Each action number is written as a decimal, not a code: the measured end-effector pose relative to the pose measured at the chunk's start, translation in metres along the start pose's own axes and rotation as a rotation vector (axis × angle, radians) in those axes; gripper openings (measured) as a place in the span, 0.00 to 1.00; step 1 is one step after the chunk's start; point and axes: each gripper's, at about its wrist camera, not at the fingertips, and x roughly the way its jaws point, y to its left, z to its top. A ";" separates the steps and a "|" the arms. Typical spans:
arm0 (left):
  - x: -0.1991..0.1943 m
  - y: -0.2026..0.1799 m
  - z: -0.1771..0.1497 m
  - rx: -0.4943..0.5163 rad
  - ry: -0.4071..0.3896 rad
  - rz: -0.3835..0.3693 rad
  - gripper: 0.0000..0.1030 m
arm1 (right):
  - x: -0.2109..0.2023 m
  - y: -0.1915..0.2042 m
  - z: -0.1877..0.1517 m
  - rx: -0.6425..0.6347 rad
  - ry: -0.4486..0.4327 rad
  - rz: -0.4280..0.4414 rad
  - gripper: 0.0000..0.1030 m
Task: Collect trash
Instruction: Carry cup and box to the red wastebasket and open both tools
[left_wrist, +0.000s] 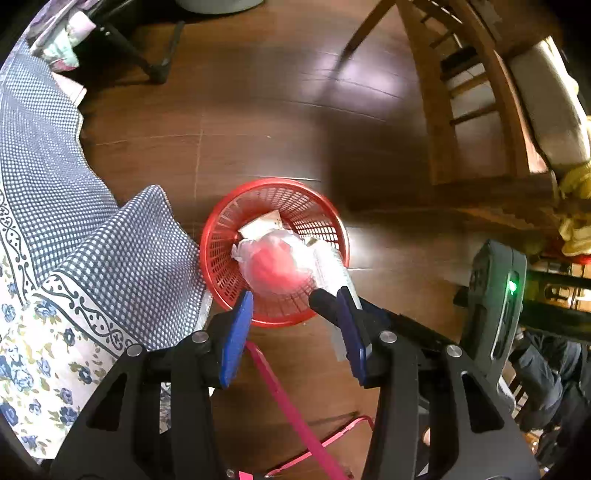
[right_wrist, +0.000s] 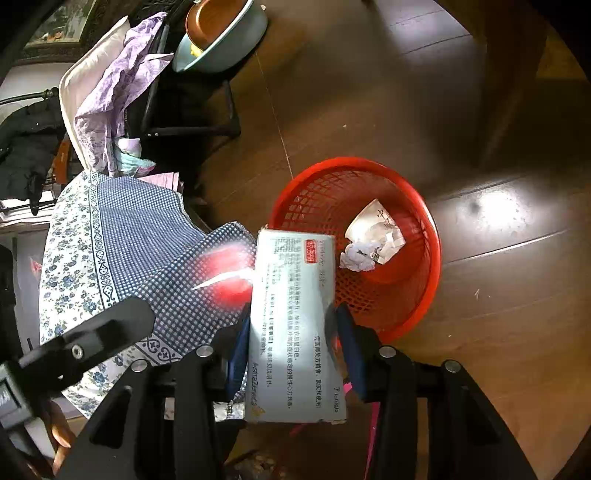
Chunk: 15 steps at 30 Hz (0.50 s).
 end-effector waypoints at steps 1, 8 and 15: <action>0.000 0.000 0.001 -0.002 0.000 -0.006 0.45 | -0.001 -0.001 0.000 -0.003 -0.004 0.000 0.44; -0.008 0.004 0.002 -0.024 -0.024 -0.025 0.54 | -0.005 -0.003 0.002 0.002 -0.040 -0.095 0.72; -0.017 0.014 -0.001 -0.080 -0.042 -0.022 0.58 | -0.012 0.002 -0.001 -0.002 -0.027 -0.128 0.72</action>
